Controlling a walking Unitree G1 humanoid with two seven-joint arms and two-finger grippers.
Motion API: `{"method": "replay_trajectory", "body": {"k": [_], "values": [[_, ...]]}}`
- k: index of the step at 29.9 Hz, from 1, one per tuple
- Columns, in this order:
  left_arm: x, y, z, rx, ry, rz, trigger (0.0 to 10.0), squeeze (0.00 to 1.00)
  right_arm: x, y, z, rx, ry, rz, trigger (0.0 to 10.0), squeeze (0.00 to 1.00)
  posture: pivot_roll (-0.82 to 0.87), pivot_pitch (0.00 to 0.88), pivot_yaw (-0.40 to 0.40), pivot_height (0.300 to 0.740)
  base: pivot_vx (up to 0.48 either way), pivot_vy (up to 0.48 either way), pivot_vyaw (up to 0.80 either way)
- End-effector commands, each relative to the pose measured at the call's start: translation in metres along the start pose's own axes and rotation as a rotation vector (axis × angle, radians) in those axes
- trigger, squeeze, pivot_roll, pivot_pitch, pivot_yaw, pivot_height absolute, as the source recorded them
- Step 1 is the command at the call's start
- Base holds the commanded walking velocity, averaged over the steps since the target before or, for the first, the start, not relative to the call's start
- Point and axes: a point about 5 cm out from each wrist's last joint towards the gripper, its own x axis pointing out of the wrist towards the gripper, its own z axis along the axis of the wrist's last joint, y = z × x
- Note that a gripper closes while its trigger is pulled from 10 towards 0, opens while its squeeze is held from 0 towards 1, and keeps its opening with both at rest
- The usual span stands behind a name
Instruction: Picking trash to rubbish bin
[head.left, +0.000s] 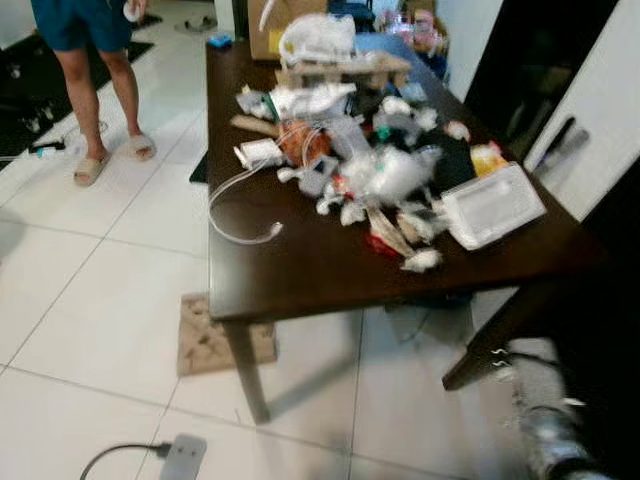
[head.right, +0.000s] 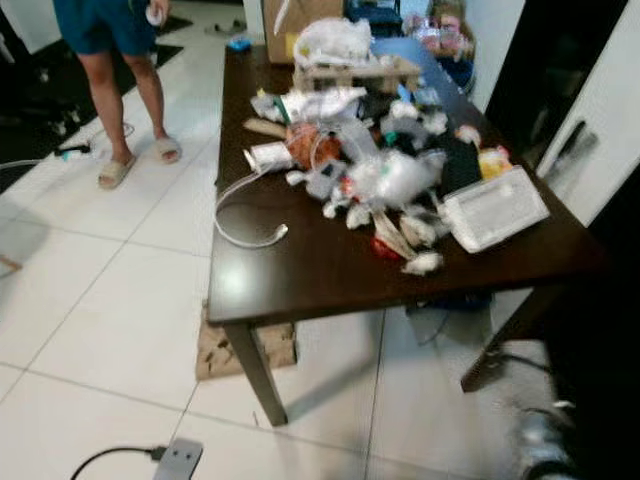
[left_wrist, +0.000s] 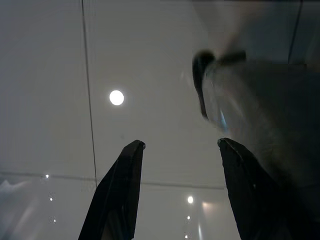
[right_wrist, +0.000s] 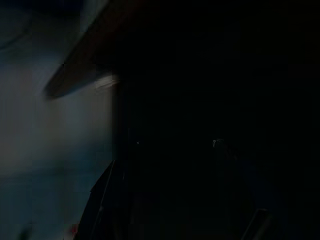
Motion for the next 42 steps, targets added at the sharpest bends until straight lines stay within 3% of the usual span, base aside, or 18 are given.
{"method": "replay_trajectory", "body": {"k": [1,3,5,7,10,11,13,16,17,18,21,22,25,26,30,33,35,42], "values": [[0.000,-0.009,-0.011,-0.013,0.032,-0.028,10.0,0.00,-0.002,0.000,-0.006,-0.042,0.021,-0.029,10.0,0.00,0.02,0.086,-0.017,0.740,0.000,0.000,0.00],[0.000,-0.008,-0.010,-0.011,0.031,-0.028,10.0,0.00,0.007,-0.029,-0.002,-0.064,0.008,-0.152,10.0,0.00,0.02,0.086,-0.017,0.740,0.000,0.000,0.00],[0.000,-0.008,-0.010,-0.009,0.031,-0.028,10.0,0.00,0.008,-0.037,-0.001,-0.065,0.005,-0.187,10.0,0.00,0.01,0.090,-0.015,0.740,0.000,0.000,0.00],[0.000,-0.009,-0.010,-0.006,0.029,-0.032,10.0,0.00,0.014,-0.060,0.007,0.053,-0.011,-0.279,10.0,0.00,0.01,0.092,-0.013,0.740,0.000,0.000,0.00],[0.000,-0.009,-0.010,-0.004,0.029,-0.035,10.0,0.00,0.016,-0.070,0.014,0.116,-0.032,-0.319,10.0,0.00,0.00,0.094,-0.011,0.740,0.000,0.000,0.00],[0.000,-0.011,-0.010,0.005,0.027,-0.047,10.0,0.00,0.019,-0.088,0.029,0.285,-0.081,-0.369,10.0,0.00,0.00,0.095,-0.009,0.740,0.000,0.000,0.00],[0.000,-0.012,-0.010,0.015,0.028,-0.060,10.0,0.00,0.022,-0.098,0.045,0.474,-0.129,-0.370,10.0,0.00,0.00,0.096,-0.007,0.740,0.000,0.000,0.00],[0.000,-0.014,-0.010,0.039,0.032,-0.078,10.0,0.00,0.025,-0.105,0.080,0.790,-0.257,-0.246,10.0,0.00,0.00,0.098,-0.005,0.740,0.210,0.000,0.00],[0.000,-0.013,-0.010,0.039,0.032,-0.079,10.0,0.00,0.025,-0.104,0.088,0.847,-0.292,-0.202,10.0,0.00,-0.01,0.099,-0.005,0.740,0.356,0.000,0.00],[0.000,-0.013,-0.010,0.040,0.031,-0.079,10.0,0.00,0.024,-0.099,0.107,0.926,-0.371,-0.070,10.0,0.00,-0.01,0.099,-0.005,0.740,0.480,0.000,0.00],[0.000,-0.012,-0.010,0.044,0.031,-0.076,10.0,0.00,0.019,-0.093,0.137,0.996,-0.505,0.134,10.0,0.00,-0.01,0.099,-0.005,0.740,0.480,0.000,0.00],[0.000,-0.012,-0.010,0.044,0.031,-0.076,10.0,0.00,0.019,-0.093,0.137,0.996,-0.505,0.134,10.0,0.00,-0.01,0.099,-0.005,0.740,0.480,0.000,0.00],[0.000,-0.006,-0.008,-0.002,0.019,-0.040,10.0,0.00,-0.008,-0.062,0.187,0.899,-0.735,0.560,10.0,0.00,0.00,0.098,-0.006,0.740,0.160,0.000,0.00],[0.000,-0.006,-0.008,-0.002,0.019,-0.040,10.0,0.00,-0.008,-0.062,0.187,0.899,-0.735,0.560,10.0,0.00,0.00,0.098,-0.006,0.740,0.000,0.000,0.00],[0.000,-0.007,-0.008,0.023,0.022,-0.039,10.0,0.00,-0.078,0.007,0.219,0.611,-0.943,1.114,10.0,0.00,0.00,0.092,-0.009,0.740,0.000,0.000,0.00],[0.000,-0.007,-0.008,0.031,0.021,-0.038,10.0,0.00,-0.088,0.017,0.220,0.556,-0.958,1.188,10.0,0.00,0.00,0.092,-0.009,0.740,0.000,0.000,0.00],[0.000,-0.008,-0.008,0.030,0.020,-0.037,10.0,0.00,-0.113,0.040,0.222,0.443,-0.986,1.333,10.0,0.00,0.00,0.089,-0.015,0.740,0.000,0.000,0.00],[0.000,-0.008,-0.009,0.025,0.022,-0.037,10.0,0.00,-0.137,0.065,0.231,0.342,-0.992,1.394,10.0,0.00,0.00,0.090,-0.021,0.740,0.000,0.000,0.00]]}}
